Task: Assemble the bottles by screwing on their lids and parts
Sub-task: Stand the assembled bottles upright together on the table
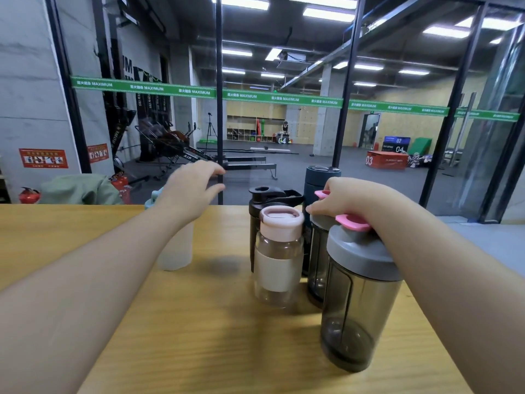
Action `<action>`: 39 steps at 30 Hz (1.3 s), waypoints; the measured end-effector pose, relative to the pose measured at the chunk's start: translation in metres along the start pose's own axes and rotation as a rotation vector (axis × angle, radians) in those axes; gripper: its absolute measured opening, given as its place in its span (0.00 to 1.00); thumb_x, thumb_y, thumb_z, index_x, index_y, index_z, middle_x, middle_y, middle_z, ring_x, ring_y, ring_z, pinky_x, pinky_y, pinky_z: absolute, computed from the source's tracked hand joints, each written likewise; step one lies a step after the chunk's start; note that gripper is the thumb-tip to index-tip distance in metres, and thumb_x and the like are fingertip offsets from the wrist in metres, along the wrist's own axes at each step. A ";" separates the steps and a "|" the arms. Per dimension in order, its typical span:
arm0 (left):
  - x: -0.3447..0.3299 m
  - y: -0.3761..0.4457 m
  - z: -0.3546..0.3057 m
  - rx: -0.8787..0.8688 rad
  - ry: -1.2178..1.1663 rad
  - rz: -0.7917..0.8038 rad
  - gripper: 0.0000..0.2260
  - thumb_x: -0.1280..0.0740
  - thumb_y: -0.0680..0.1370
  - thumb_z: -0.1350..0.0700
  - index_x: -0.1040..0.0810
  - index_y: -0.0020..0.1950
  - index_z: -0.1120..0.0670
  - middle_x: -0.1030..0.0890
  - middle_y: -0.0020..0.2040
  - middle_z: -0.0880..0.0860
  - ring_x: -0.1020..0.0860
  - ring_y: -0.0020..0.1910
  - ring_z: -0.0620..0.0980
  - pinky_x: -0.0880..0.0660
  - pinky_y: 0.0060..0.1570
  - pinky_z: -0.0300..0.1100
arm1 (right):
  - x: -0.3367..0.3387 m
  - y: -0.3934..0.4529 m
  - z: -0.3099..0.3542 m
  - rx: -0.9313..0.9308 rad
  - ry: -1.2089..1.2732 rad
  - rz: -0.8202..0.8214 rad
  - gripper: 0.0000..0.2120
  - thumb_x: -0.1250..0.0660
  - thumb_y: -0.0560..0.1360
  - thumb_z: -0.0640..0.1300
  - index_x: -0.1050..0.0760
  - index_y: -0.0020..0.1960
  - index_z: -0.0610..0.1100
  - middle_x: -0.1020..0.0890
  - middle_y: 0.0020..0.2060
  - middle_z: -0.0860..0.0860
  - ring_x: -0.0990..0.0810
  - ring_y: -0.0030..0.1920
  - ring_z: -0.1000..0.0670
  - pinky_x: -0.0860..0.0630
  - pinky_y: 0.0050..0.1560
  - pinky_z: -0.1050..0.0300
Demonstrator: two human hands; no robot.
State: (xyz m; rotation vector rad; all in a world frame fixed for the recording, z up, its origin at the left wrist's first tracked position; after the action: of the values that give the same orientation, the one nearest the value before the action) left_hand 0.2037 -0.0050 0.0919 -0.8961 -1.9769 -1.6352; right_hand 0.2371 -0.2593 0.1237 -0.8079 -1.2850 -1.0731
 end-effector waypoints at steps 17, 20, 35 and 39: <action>0.003 -0.042 0.064 0.190 0.203 0.203 0.28 0.33 0.75 0.42 0.35 0.71 0.50 0.32 0.69 0.52 0.34 0.63 0.58 0.33 0.63 0.53 | -0.001 0.003 -0.001 -0.008 0.017 -0.015 0.15 0.35 0.75 0.53 0.26 0.46 0.40 0.26 0.32 0.48 0.28 0.34 0.50 0.35 0.31 0.59; 0.012 -0.045 0.063 0.163 0.158 0.231 0.29 0.33 0.74 0.41 0.34 0.72 0.48 0.33 0.67 0.51 0.37 0.62 0.55 0.37 0.63 0.50 | -0.001 0.002 -0.001 -0.007 0.026 -0.012 0.16 0.35 0.75 0.54 0.26 0.49 0.39 0.26 0.33 0.48 0.28 0.34 0.51 0.36 0.31 0.60; 0.019 -0.043 0.034 0.075 0.186 0.303 0.23 0.36 0.79 0.49 0.33 0.72 0.55 0.35 0.58 0.54 0.34 0.60 0.53 0.33 0.62 0.47 | -0.002 0.003 -0.002 -0.014 0.050 -0.013 0.15 0.35 0.74 0.53 0.25 0.47 0.40 0.25 0.33 0.48 0.27 0.33 0.51 0.35 0.32 0.60; 0.021 -0.036 0.028 0.027 0.267 0.358 0.23 0.37 0.78 0.45 0.30 0.71 0.52 0.34 0.58 0.53 0.35 0.56 0.52 0.32 0.60 0.49 | -0.001 0.002 -0.002 -0.011 0.049 -0.010 0.15 0.35 0.75 0.53 0.26 0.46 0.40 0.26 0.33 0.48 0.28 0.33 0.51 0.36 0.31 0.59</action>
State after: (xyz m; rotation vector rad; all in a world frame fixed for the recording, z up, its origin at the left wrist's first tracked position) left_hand 0.1656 0.0231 0.0744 -0.9076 -1.5527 -1.4351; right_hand 0.2397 -0.2600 0.1225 -0.7803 -1.2442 -1.1027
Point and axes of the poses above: each hand's wrist, its own y-axis towards the middle knuckle, its own x-axis out of the back of the hand, z = x × y, the point moved 3 cm from there along y, towards the middle knuckle
